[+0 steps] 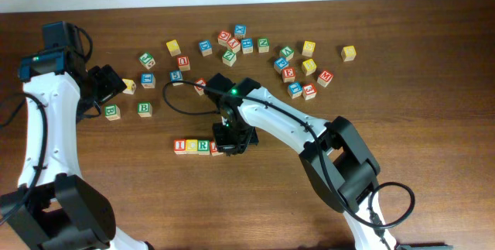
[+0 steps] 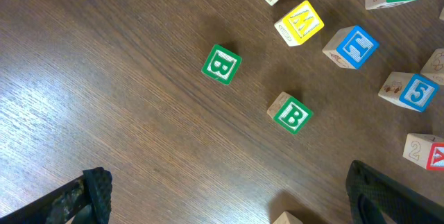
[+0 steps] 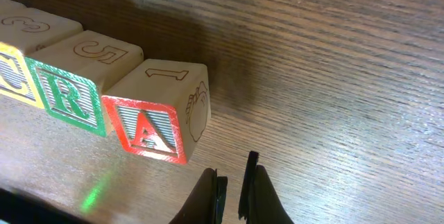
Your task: Spell out ICRA
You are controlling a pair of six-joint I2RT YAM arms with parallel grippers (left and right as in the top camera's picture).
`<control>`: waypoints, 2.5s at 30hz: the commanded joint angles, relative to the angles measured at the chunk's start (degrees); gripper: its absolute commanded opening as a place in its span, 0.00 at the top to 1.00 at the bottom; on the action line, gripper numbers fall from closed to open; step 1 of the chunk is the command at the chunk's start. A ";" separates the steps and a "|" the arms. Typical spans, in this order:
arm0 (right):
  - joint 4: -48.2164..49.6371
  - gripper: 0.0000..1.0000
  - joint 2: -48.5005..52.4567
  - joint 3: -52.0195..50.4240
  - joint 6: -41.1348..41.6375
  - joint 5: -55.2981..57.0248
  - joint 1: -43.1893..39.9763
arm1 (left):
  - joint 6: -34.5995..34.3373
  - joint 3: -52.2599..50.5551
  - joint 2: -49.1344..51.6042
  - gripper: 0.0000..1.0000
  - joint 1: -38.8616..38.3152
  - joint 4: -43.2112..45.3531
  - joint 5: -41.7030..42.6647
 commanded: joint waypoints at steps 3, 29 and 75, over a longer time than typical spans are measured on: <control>-0.09 0.95 0.63 -0.31 0.22 -1.01 0.46 | -0.72 0.83 0.00 0.01 0.15 -0.07 0.15; 1.84 0.95 0.63 -0.31 0.22 -2.69 0.46 | -0.72 0.83 0.00 0.01 0.15 -0.07 0.15; 2.45 0.95 0.63 -0.31 0.22 -1.46 0.35 | -0.72 0.83 0.00 0.01 0.15 -0.09 0.15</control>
